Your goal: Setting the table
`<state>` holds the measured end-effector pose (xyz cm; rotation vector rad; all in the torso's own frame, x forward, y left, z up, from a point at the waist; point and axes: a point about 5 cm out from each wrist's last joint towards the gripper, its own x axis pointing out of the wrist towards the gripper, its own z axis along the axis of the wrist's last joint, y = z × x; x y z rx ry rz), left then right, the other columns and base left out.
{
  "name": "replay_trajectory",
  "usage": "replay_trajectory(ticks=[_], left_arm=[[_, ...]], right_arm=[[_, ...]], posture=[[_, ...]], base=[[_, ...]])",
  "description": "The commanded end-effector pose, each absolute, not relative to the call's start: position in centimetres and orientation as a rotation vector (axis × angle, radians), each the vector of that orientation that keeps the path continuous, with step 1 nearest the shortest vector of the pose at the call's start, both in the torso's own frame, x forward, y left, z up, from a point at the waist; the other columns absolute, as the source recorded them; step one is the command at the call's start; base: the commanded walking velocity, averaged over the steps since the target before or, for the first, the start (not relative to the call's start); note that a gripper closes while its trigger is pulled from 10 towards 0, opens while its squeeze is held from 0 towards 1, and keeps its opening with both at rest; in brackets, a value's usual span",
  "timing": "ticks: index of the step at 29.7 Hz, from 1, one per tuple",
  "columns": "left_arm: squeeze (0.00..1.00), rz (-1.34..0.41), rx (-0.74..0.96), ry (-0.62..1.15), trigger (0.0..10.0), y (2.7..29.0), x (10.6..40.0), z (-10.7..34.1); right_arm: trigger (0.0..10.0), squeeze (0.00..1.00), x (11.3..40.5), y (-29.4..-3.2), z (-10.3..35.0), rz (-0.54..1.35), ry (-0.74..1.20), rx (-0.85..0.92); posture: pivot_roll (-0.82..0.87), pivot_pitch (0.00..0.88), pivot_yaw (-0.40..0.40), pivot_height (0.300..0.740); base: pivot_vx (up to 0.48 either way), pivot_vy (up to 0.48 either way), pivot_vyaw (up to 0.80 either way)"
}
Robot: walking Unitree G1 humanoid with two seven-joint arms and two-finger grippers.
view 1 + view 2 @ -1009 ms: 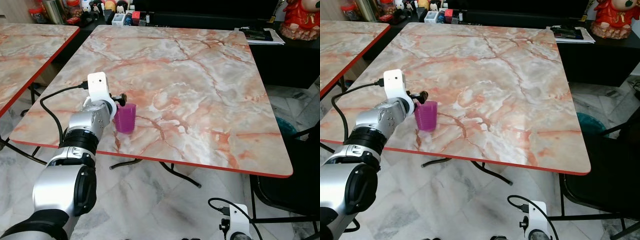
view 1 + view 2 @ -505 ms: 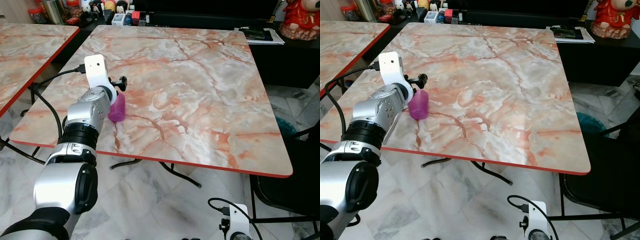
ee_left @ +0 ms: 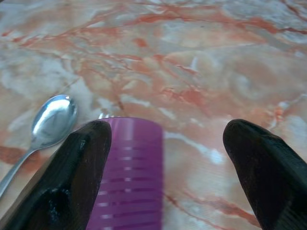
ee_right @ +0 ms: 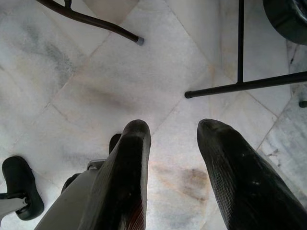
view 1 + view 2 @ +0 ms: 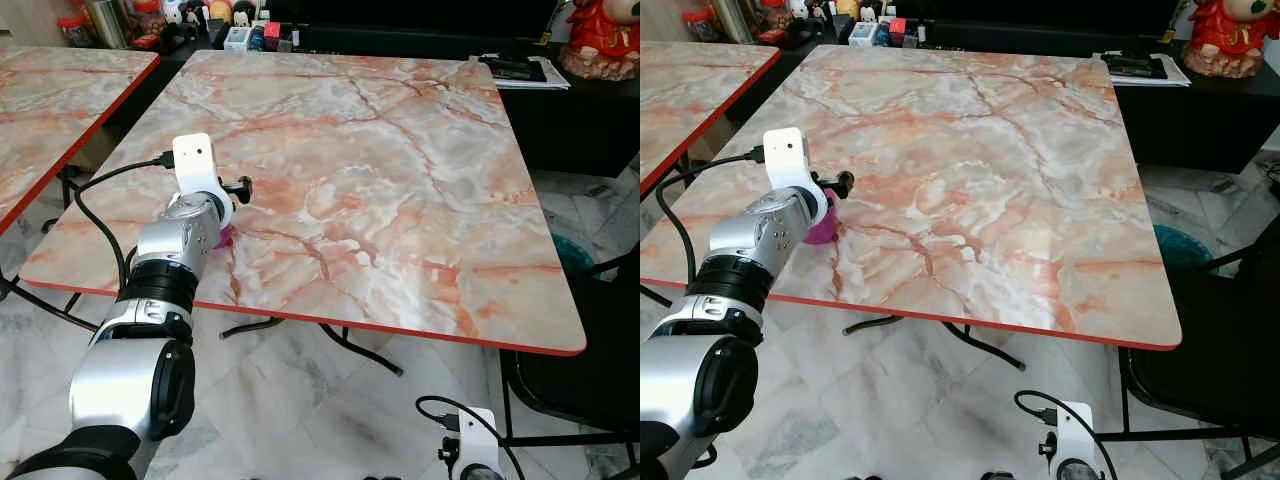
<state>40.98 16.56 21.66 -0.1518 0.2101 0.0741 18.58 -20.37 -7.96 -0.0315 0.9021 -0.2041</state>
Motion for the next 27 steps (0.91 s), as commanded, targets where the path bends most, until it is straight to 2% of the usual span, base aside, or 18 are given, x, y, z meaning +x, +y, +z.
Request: replay_trajectory(ticks=[1, 8, 14, 15, 16, 17, 27], left_arm=[[0.00, 0.114, -0.130, 0.224, 10.0, 17.5, 40.8, 21.7], [0.00, 0.116, -0.114, 0.226, 10.0, 18.0, 40.3, 21.9], [0.00, 0.064, -0.210, 0.298, 10.0, 17.3, 40.2, 20.3], [0.77, 0.059, -0.220, 0.307, 10.0, 17.1, 40.2, 20.0], [0.77, 0.056, -0.223, 0.310, 10.0, 17.0, 40.2, 19.9], [1.00, 0.049, -0.228, 0.316, 10.0, 16.8, 40.2, 19.7], [1.00, 0.095, -0.176, 0.285, 10.0, 17.3, 40.4, 20.7]], right_arm=[[10.0, 0.00, 17.9, -20.2, -8.3, -0.210, 0.922, -0.020], [10.0, 0.00, 17.8, -20.2, -8.4, -0.210, 0.924, -0.019], [10.0, 0.00, 17.8, -20.1, -8.4, -0.204, 0.925, -0.018], [10.0, 0.00, 17.8, -20.1, -8.4, -0.204, 0.925, -0.018], [10.0, 0.00, 17.8, -20.1, -8.4, -0.204, 0.925, -0.018], [10.0, 0.00, 17.8, -20.1, -8.4, -0.204, 0.924, -0.018], [10.0, 0.00, 17.9, -20.1, -8.4, -0.208, 0.923, -0.015]], posture=[[-0.07, 0.123, 0.014, 0.740], [-0.07, 0.117, 0.016, 0.740], [-0.07, 0.109, 0.017, 0.740], [-0.07, 0.109, 0.017, 0.740], [-0.07, 0.109, 0.017, 0.740], [-0.07, 0.107, 0.019, 0.740], [-0.07, 0.123, 0.016, 0.740]], base=[[0.000, 0.000, 0.00], [0.000, 0.000, 0.00], [0.000, 0.000, 0.00], [0.000, 0.000, 0.00], [0.000, 0.000, 0.00], [0.000, 0.000, 0.00], [0.000, 0.000, 0.00]])
